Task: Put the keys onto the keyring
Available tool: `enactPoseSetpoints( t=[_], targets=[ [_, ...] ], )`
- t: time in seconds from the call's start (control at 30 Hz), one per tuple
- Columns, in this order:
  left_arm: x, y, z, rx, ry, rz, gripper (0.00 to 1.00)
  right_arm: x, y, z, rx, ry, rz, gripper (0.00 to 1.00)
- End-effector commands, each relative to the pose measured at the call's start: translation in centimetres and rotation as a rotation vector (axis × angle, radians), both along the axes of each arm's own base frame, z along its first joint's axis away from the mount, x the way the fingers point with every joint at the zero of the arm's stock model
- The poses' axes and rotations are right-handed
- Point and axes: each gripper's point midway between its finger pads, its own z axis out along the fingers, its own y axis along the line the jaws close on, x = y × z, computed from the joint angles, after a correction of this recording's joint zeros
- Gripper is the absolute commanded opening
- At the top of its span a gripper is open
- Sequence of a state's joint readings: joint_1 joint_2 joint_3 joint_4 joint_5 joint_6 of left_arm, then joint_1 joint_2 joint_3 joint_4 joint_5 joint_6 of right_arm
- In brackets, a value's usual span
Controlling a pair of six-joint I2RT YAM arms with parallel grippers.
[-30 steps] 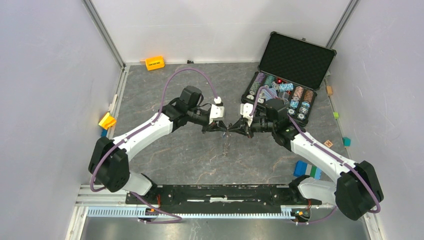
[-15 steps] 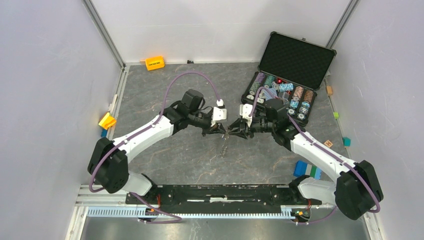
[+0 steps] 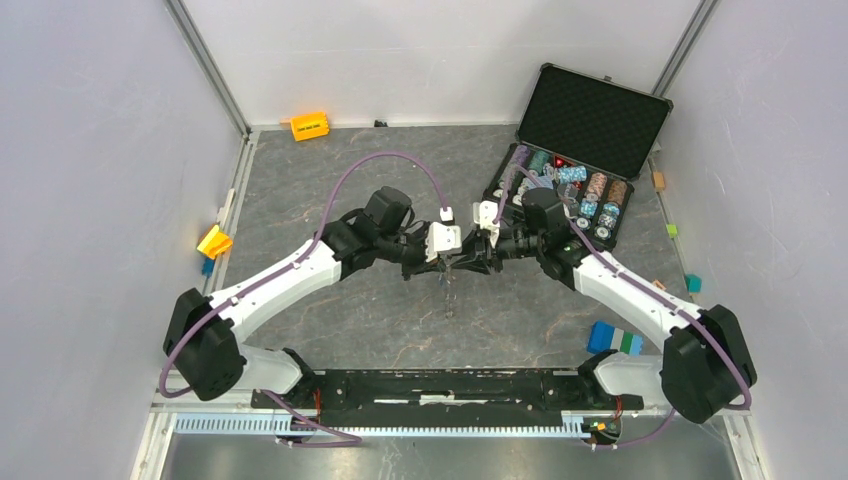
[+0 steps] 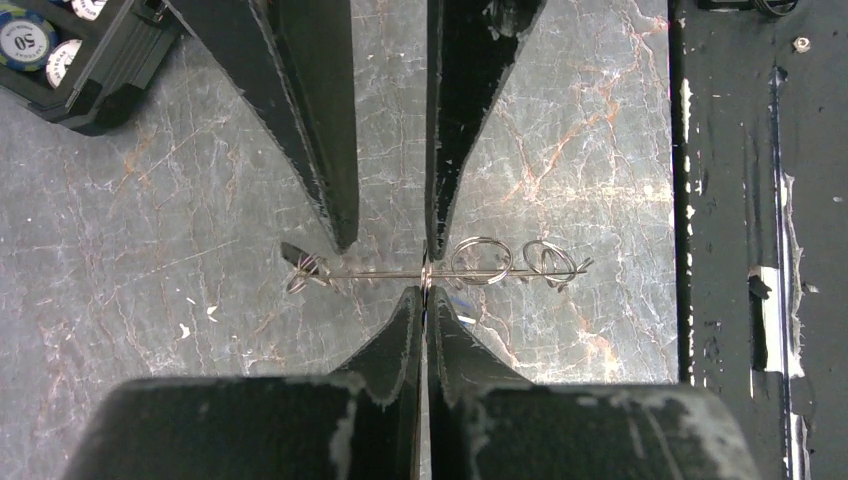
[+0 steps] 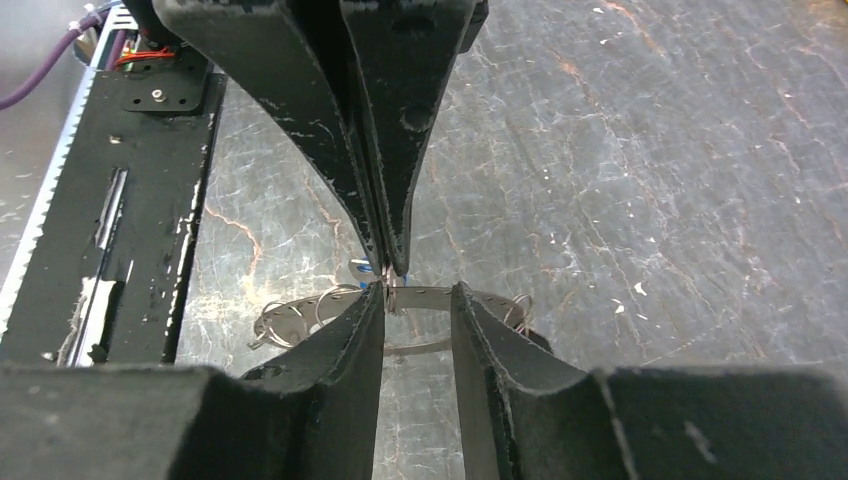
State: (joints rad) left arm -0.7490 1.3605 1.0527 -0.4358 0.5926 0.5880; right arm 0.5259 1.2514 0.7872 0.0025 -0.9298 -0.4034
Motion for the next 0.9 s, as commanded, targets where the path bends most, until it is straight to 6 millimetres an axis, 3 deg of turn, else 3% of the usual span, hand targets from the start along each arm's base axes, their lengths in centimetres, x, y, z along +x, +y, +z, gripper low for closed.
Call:
enactPoseSetpoints(
  t=[0.0,0.37,0.87],
  targets=[
    [0.7,-0.5,3.1,-0.059,-0.044,0.062,0.02,-0.6,0.7,1.6,0.055,0.006,0.064,0.36],
    [0.6,-0.8,2.5,-0.059,-0.052,0.069,0.02,-0.9,0.9,1.2,0.065,0.034,0.079,0.34],
    [0.2,-1.0,2.3,-0.071,-0.034,0.059,0.02,-0.5,1.0,0.3,0.049,0.058,0.071,0.24]
  ],
)
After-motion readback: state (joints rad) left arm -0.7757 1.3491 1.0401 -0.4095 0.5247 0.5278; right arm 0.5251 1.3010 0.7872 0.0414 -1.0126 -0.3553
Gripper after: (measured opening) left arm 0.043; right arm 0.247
